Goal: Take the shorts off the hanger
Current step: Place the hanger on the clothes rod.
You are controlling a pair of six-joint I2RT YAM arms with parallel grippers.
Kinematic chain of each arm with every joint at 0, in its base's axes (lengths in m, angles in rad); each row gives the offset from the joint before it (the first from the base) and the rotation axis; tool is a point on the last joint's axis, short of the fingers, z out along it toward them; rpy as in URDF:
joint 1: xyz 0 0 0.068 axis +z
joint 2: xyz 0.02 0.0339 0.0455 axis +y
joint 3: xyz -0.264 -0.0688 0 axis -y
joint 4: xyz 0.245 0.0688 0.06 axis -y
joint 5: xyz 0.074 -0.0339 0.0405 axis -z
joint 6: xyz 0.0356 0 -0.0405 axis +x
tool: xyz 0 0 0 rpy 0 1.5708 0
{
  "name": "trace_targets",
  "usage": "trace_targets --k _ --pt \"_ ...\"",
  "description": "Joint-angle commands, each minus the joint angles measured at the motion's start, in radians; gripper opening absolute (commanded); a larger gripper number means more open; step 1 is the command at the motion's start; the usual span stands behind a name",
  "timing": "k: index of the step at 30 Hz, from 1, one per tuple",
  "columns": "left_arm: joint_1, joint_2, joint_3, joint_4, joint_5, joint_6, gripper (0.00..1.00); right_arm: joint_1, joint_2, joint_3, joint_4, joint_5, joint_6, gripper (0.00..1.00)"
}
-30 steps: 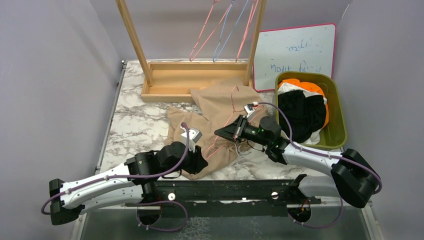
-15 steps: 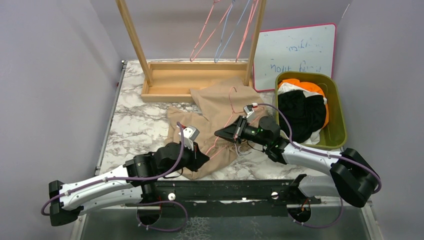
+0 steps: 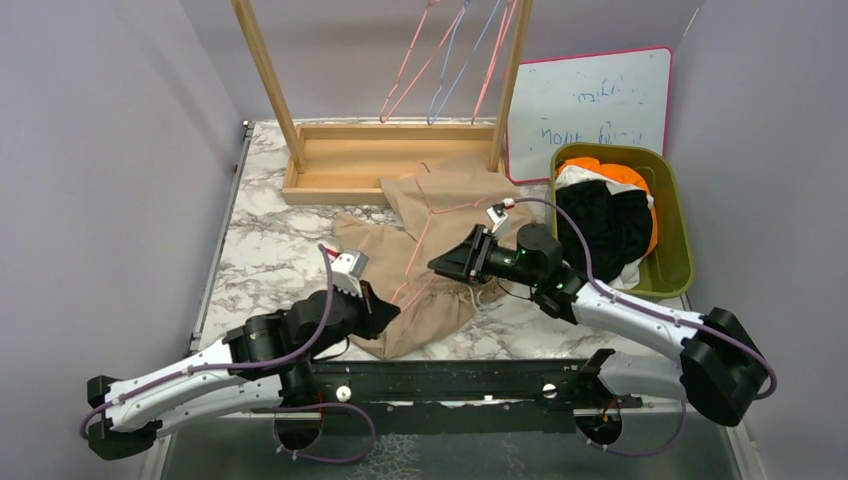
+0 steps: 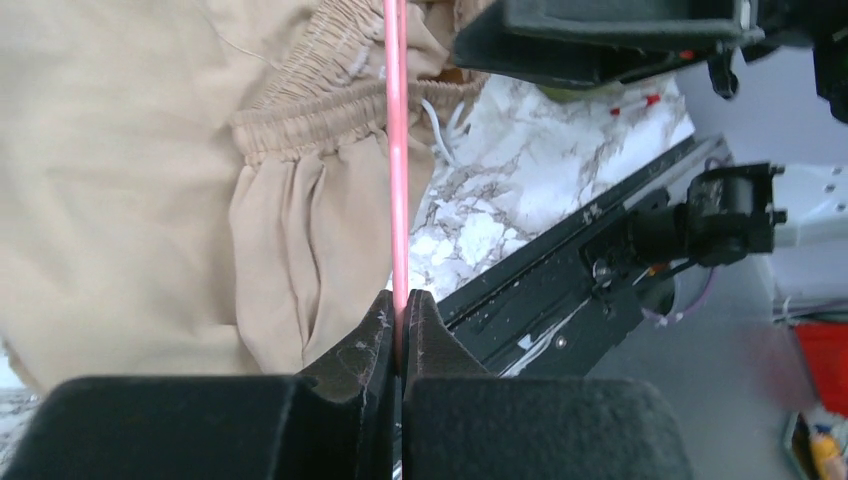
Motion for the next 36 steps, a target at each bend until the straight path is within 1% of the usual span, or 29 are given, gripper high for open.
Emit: trace_targets --k 1,8,9,13,20,23,26,28,31,33,35,36 --pt "0.001 -0.068 0.055 -0.129 -0.122 -0.094 0.0 0.001 -0.106 0.045 -0.215 0.12 -0.108 0.49" --pt "0.002 -0.073 0.118 -0.3 -0.221 -0.178 0.0 0.001 -0.288 0.057 -0.462 0.365 -0.174 0.67" --pt "0.002 -0.067 0.128 -0.314 -0.244 -0.178 0.0 0.001 -0.309 0.057 -0.487 0.395 -0.181 0.69" --pt "0.001 -0.016 0.181 -0.342 -0.333 -0.131 0.0 0.001 -0.372 0.052 -0.549 0.472 -0.221 0.75" --pt "0.002 0.114 0.266 -0.347 -0.498 -0.002 0.0 0.001 -0.421 0.056 -0.63 0.507 -0.259 0.77" --pt "0.001 0.177 0.297 -0.351 -0.53 0.047 0.0 0.001 -0.439 0.052 -0.648 0.537 -0.268 0.78" --pt "0.006 0.211 0.297 -0.355 -0.558 0.06 0.0 0.0 -0.449 0.051 -0.66 0.563 -0.279 0.79" --pt "0.026 0.21 0.292 -0.335 -0.543 0.087 0.0 0.001 -0.45 0.054 -0.663 0.569 -0.286 0.8" --pt "0.106 0.221 0.293 -0.274 -0.446 0.181 0.0 0.001 -0.442 0.057 -0.668 0.572 -0.29 0.8" --pt "0.191 0.247 0.3 -0.244 -0.363 0.245 0.0 0.001 -0.435 0.061 -0.669 0.568 -0.292 0.8" --pt "0.31 0.277 0.297 -0.182 -0.233 0.331 0.0 0.001 -0.428 0.066 -0.676 0.56 -0.297 0.8" --pt "0.369 0.298 0.306 -0.185 -0.213 0.33 0.0 0.001 -0.425 0.067 -0.68 0.558 -0.299 0.8"
